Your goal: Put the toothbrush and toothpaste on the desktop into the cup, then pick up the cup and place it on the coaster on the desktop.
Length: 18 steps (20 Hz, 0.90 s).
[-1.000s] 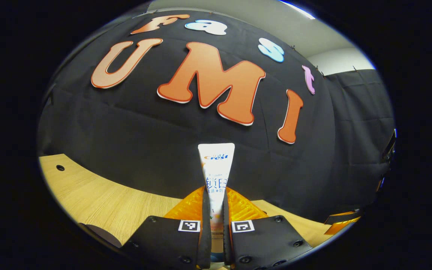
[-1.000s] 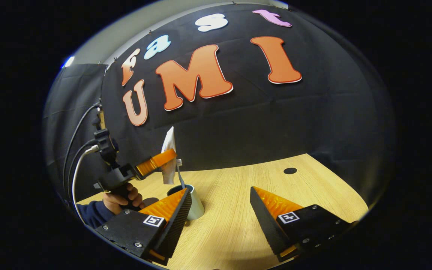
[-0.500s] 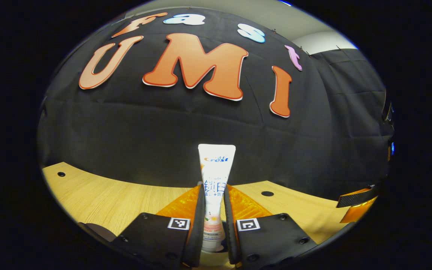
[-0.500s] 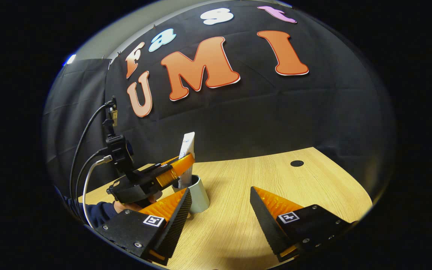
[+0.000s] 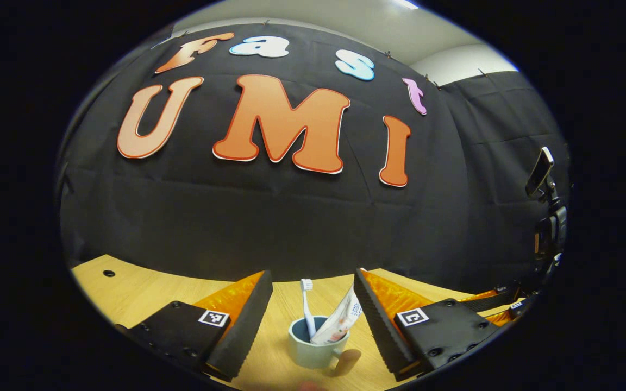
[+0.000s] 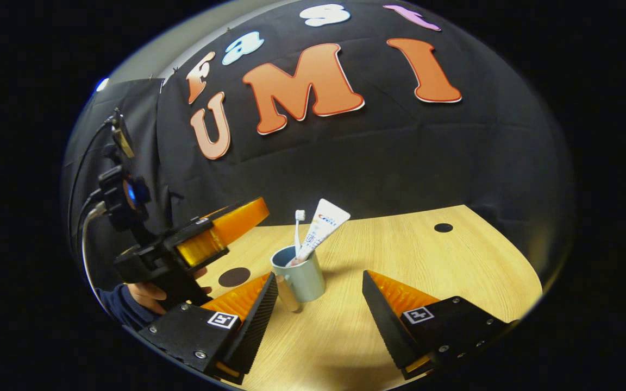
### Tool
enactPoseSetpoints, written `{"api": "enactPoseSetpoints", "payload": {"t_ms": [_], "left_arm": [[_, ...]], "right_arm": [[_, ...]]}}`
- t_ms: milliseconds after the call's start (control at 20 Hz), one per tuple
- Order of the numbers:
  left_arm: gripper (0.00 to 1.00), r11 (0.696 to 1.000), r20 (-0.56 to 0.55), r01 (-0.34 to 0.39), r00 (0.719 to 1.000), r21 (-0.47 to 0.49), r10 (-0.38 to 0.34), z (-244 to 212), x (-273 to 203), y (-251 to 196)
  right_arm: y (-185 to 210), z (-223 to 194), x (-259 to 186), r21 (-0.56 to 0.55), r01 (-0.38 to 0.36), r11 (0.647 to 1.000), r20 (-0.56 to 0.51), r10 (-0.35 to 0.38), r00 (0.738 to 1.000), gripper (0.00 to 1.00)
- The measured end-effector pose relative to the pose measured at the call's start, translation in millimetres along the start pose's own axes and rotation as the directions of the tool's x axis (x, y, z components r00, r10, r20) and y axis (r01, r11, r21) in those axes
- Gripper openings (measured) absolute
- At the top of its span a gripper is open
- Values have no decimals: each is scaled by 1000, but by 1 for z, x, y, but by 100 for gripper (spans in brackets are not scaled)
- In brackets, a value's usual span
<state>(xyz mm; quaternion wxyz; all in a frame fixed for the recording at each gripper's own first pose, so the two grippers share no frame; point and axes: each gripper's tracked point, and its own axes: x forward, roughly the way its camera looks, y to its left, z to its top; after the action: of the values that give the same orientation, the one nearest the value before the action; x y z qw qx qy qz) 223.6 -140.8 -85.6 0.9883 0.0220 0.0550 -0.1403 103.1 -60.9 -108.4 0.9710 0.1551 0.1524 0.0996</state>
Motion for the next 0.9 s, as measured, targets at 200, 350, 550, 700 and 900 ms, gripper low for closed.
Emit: {"api": "enactPoseSetpoints", "payload": {"t_ms": [200, 350, 550, 700, 900], "left_arm": [[97, 999, -35, -51, 998, -17, 50, 11, -54, 30], [98, 992, -44, -125, 991, 29, 126, 20, -100, 64], [97, 975, -67, -210, 974, 65, 215, 19, -154, 101], [97, 964, -82, -256, 962, 70, 261, 6, -193, 122], [97, 950, -95, -302, 947, 74, 308, -10, -227, 147]], "right_arm": [[29, 0, 14, -11, 10, 1000, -86, -10, 996, 94], [42, 1, 27, -49, 26, 998, -142, -33, 989, 95], [56, -14, 50, -103, 28, 994, -279, -56, 959, 93], [52, -18, 64, -91, 66, 994, -380, -96, 920, 92], [39, -32, 84, -126, 122, 984, -502, -170, 848, 88]]}}
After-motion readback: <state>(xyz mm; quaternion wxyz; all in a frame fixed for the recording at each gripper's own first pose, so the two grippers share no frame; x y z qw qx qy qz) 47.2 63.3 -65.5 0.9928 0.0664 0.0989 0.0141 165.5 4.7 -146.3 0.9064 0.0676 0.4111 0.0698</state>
